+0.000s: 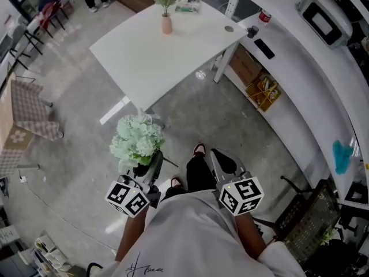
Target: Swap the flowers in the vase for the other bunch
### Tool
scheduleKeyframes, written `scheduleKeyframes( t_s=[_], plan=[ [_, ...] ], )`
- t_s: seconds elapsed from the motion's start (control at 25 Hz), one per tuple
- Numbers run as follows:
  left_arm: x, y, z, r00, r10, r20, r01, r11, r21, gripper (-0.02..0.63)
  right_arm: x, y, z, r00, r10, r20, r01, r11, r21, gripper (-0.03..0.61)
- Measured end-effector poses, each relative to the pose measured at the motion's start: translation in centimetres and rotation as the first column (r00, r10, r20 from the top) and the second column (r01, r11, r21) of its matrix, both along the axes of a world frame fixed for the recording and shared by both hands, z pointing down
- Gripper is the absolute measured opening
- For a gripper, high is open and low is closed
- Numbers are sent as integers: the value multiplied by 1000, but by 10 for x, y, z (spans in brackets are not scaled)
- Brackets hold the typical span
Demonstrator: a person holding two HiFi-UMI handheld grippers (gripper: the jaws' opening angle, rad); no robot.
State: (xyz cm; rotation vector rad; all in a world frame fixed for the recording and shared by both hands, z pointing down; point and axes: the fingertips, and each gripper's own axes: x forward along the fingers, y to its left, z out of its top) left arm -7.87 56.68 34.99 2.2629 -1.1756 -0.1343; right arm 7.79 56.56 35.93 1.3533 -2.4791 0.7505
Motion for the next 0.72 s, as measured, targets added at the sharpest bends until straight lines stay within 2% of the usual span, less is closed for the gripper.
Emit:
scheduleKeyframes(
  t_s=[0.72],
  plan=[
    [50, -116, 4, 1000, 5, 13, -4, 999, -40, 77, 39, -109, 4, 999, -20, 33, 21, 1000, -17, 6]
  ],
)
